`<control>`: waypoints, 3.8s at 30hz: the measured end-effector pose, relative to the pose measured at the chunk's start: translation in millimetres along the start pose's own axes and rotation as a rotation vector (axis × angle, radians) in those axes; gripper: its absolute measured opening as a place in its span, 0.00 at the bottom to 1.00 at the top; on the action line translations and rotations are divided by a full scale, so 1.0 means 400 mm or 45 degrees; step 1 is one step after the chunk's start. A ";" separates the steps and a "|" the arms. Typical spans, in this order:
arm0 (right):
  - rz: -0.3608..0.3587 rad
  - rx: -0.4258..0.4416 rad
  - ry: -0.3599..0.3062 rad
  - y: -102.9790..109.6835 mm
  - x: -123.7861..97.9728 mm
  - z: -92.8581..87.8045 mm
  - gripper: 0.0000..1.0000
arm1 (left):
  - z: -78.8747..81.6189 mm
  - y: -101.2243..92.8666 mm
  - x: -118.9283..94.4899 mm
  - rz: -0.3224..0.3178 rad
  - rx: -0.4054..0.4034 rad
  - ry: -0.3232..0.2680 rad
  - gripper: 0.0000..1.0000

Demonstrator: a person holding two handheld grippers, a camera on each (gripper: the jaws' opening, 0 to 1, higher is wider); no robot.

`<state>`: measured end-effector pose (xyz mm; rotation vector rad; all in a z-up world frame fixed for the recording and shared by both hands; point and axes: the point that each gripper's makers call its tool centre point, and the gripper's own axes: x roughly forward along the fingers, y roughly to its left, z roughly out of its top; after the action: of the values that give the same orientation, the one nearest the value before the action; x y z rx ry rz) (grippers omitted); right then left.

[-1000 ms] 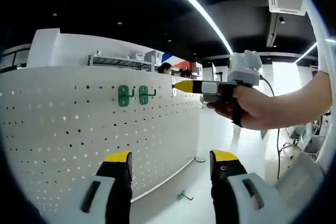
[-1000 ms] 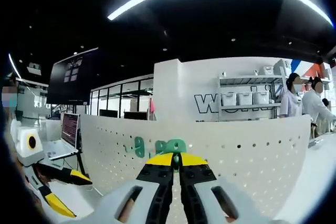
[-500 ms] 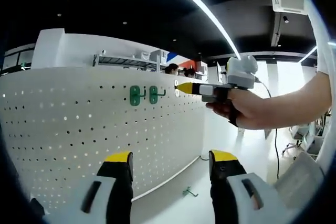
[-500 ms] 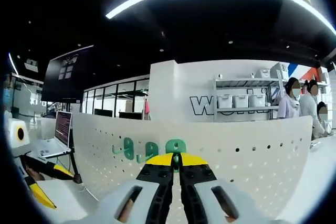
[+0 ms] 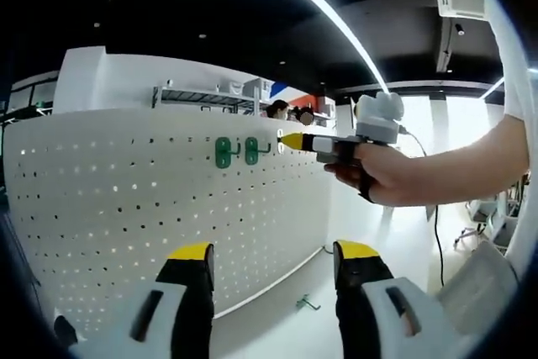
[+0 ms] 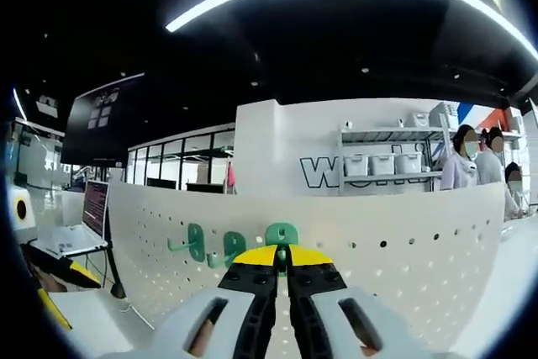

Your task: Insert the hook assembly into the mounting plate slot until the hook locks in place.

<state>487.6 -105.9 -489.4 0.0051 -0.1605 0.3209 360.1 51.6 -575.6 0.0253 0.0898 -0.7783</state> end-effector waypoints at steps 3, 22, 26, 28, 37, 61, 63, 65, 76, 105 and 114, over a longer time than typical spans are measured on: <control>-0.002 0.009 0.007 -0.005 0.004 -0.006 0.01 | -0.003 0.004 -0.004 0.008 0.005 0.007 0.59; -0.025 0.009 0.035 -0.008 0.016 -0.032 0.01 | 0.008 0.029 -0.022 0.041 -0.020 -0.001 0.59; -0.039 0.008 0.034 -0.007 0.017 -0.033 0.01 | -0.001 0.033 -0.022 0.045 -0.032 0.008 0.58; -0.049 0.007 0.035 -0.008 0.018 -0.033 0.01 | -0.002 0.033 -0.024 0.046 -0.033 0.008 0.58; -0.162 -0.030 0.055 -0.007 0.026 -0.033 0.01 | 0.007 0.045 -0.041 0.058 -0.061 -0.004 0.56; -0.203 0.053 0.061 -0.006 0.013 -0.038 0.12 | 0.000 0.036 -0.051 0.041 -0.067 0.006 0.55; -0.201 0.054 0.071 -0.007 0.010 -0.042 0.13 | 0.002 0.034 -0.051 0.036 -0.068 0.001 0.55; -0.195 0.079 0.072 -0.011 0.003 -0.047 0.15 | 0.004 0.034 -0.051 0.038 -0.070 -0.002 0.55; -0.155 0.163 0.067 -0.010 -0.004 -0.047 0.17 | 0.007 0.026 -0.049 0.031 -0.060 -0.005 0.54; 0.056 0.394 0.051 0.020 -0.051 -0.038 0.18 | 0.011 0.029 -0.030 0.022 -0.066 -0.032 0.54; 0.083 0.272 0.081 0.031 -0.088 -0.045 0.20 | 0.008 0.027 -0.025 0.014 -0.064 -0.029 0.54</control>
<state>453.5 -104.8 -513.2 0.2012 -0.0626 0.4014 360.9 66.1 -571.7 -0.0310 0.0874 -0.7650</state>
